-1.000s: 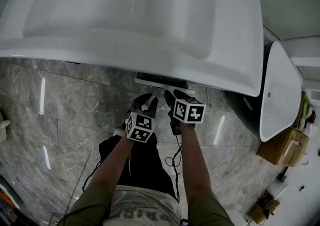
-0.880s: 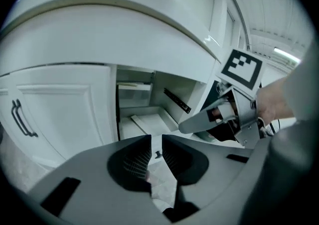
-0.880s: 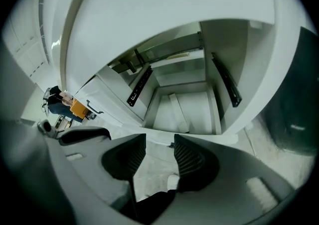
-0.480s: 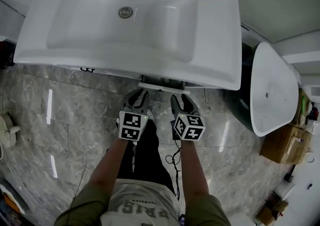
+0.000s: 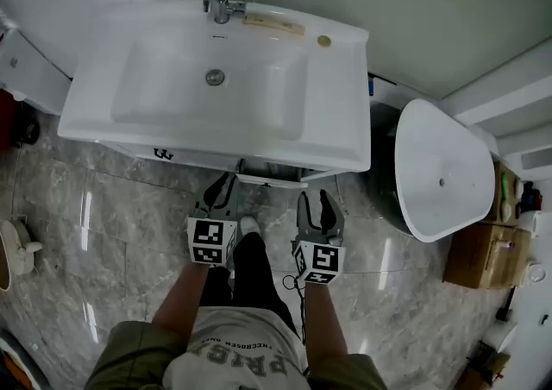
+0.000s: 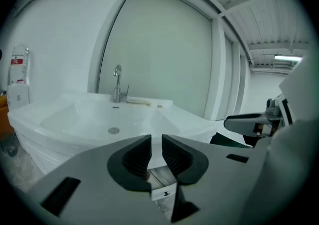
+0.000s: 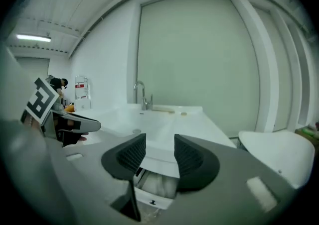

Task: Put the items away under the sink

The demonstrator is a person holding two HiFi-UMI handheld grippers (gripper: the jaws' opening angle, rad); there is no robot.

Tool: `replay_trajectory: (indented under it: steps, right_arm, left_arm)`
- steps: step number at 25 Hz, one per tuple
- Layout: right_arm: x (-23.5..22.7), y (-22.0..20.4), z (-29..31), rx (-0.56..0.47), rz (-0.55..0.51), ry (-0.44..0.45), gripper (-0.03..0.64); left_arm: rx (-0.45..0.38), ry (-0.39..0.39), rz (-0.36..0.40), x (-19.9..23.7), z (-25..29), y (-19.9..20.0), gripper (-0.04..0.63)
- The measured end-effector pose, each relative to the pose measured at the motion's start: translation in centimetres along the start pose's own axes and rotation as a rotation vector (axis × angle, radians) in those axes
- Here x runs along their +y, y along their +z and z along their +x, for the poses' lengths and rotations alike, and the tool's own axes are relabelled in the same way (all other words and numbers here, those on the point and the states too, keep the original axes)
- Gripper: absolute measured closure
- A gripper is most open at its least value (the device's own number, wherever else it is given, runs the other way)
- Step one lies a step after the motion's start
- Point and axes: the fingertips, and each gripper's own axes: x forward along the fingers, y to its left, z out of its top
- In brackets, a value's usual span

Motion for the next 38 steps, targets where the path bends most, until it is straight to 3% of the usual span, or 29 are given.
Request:
replay_trajectory:
  steps: [5, 10, 12, 15, 16, 17, 23, 27, 31, 35, 38]
  right_arm:
    - [0.5, 7.1, -4.7, -0.145, -0.056, -0.043, 0.437]
    - [1.7, 10.8, -8.4, -0.224, -0.096, -0.053, 0.44]
    - [2.0, 11.6, -9.4, -0.246, -0.098, -0.058, 0.529]
    - [2.6, 12.8, -10.5, -0.27, -0.117, -0.065, 0.532]
    - [2.8, 13.2, -10.8, -0.276, -0.128, -0.067, 0.583]
    - [3.0, 13.5, -11.1, -0.283, -0.132, -0.068, 0.591]
    - [3.1, 14.7, -13.1, -0.314, -0.126, -0.094, 0.615]
    - [3.3, 15.8, -14.2, -0.348, -0.118, -0.109, 0.615]
    - [3.8, 16.8, -14.7, -0.374, -0.135, -0.11, 0.615]
    - [4.3, 17.5, -14.7, -0.403, -0.135, -0.103, 0.616]
    - [4.4, 18.0, -14.6, -0.414, -0.138, -0.103, 0.616]
  left_arm:
    - [-0.109, -0.018, 0.058, -1.6, -4.0, 6.5, 0.526]
    - [-0.189, -0.046, 0.081, -2.8, -7.5, 9.7, 0.528]
    - [-0.214, -0.041, 0.076, -2.9, -8.6, 10.7, 0.535]
    - [-0.257, -0.024, 0.07, -2.7, -10.2, 12.0, 0.556]
    - [-0.272, -0.021, 0.065, -2.6, -10.6, 12.4, 0.561]
    - [-0.288, -0.017, 0.06, -2.6, -10.9, 12.8, 0.565]
    - [-0.372, -0.015, 0.067, -3.0, -13.0, 14.9, 0.584]
    - [-0.434, -0.019, 0.12, -3.7, -14.6, 16.2, 0.584]
    - [-0.435, -0.025, 0.157, -4.5, -15.4, 17.2, 0.584]
    - [-0.524, -0.036, 0.135, -4.9, -15.9, 18.6, 0.586]
    - [-0.529, -0.04, 0.138, -5.0, -15.8, 18.8, 0.586]
